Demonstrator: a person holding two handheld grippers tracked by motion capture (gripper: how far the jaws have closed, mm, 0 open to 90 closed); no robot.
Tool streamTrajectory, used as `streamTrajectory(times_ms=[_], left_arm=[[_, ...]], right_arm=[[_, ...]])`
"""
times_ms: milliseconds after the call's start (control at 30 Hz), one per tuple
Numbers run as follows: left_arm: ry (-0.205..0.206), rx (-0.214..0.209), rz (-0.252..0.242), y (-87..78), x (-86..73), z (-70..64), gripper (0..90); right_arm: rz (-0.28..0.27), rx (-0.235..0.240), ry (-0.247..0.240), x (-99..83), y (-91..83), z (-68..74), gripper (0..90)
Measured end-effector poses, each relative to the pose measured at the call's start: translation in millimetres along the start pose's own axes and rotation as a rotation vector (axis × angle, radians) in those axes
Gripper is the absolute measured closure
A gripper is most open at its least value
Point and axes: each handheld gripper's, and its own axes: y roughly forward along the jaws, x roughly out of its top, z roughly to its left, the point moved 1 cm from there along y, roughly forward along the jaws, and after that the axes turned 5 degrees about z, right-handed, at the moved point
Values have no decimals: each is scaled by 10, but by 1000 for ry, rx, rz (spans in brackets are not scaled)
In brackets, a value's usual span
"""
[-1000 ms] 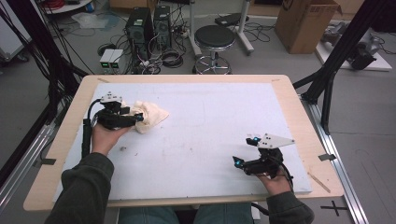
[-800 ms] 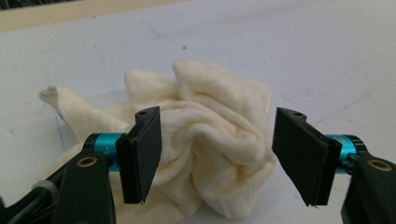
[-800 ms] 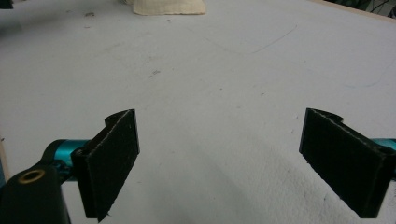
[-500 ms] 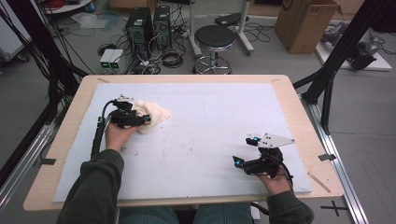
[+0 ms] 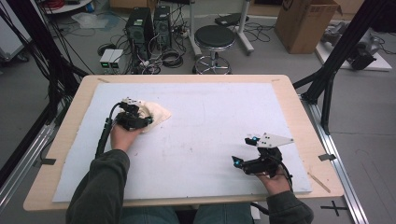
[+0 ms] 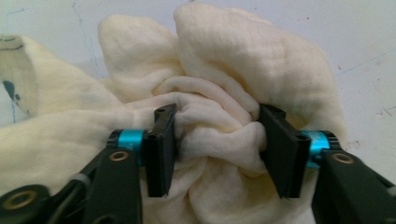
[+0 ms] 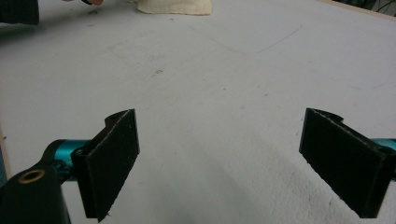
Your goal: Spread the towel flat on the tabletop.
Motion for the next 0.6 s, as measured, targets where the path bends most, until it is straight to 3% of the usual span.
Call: streamTrajectory(times_ms=[300, 600], left_arm=[[-7, 22, 2, 3, 6, -14, 684], [-11, -23, -7, -81, 21, 16, 727]], right_arm=[[-3, -1, 3, 9, 10, 0, 113], [-11, 2, 4, 9, 5, -11, 113]])
